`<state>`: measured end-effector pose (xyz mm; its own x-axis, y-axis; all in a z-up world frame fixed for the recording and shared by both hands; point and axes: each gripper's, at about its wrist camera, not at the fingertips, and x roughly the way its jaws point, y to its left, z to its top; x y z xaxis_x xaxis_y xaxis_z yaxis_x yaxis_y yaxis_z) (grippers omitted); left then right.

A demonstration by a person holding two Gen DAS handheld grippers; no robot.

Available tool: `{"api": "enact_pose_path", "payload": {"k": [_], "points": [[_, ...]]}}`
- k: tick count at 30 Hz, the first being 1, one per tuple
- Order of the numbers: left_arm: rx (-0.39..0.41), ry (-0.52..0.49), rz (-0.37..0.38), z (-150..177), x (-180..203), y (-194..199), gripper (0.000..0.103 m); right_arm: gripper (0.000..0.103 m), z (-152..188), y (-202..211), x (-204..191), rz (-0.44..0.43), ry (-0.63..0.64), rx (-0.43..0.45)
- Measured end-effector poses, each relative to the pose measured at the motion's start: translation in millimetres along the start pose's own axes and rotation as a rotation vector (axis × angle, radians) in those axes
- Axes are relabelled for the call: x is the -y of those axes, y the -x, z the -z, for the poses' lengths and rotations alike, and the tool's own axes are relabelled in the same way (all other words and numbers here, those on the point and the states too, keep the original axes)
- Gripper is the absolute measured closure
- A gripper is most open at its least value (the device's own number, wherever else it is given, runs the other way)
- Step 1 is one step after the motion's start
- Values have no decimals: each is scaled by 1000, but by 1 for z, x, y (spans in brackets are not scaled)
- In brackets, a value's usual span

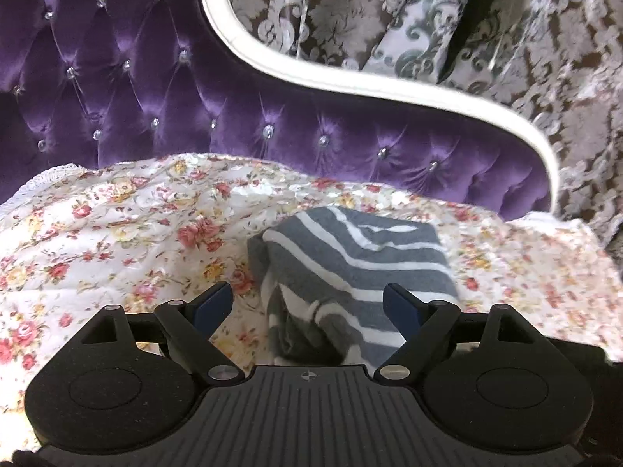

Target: Fold small clothes

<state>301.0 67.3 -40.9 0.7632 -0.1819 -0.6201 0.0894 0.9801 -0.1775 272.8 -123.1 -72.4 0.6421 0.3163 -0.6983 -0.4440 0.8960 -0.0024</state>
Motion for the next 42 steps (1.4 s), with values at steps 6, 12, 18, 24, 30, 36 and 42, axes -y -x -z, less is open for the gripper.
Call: {"api": "enact_pose_path", "payload": {"k": [6,12,18,24,30,36,42], "points": [[-185,28,-6,27,-13,-44,17,35,5,5,21,-80,-99,-6],[-201,61,60,42,-25,-31,18,20,-2,9,58,-197,-253,44],[-238,167,161,33,-27,-37,18,17,-16,-16,103,-330,-514,87],[-261,264,274,29,-23,-50,18,17,-23,-50,124,-425,-658,82],[-268,339,362,29,-23,-61,20,16,-19,-75,129,-490,-730,90],[-315,397,469,34,-20,-72,75,54,-24,-75,123,-433,-684,50],[-327,406,542,40,-12,-48,75,55,-15,-39,119,-416,-705,2]]}}
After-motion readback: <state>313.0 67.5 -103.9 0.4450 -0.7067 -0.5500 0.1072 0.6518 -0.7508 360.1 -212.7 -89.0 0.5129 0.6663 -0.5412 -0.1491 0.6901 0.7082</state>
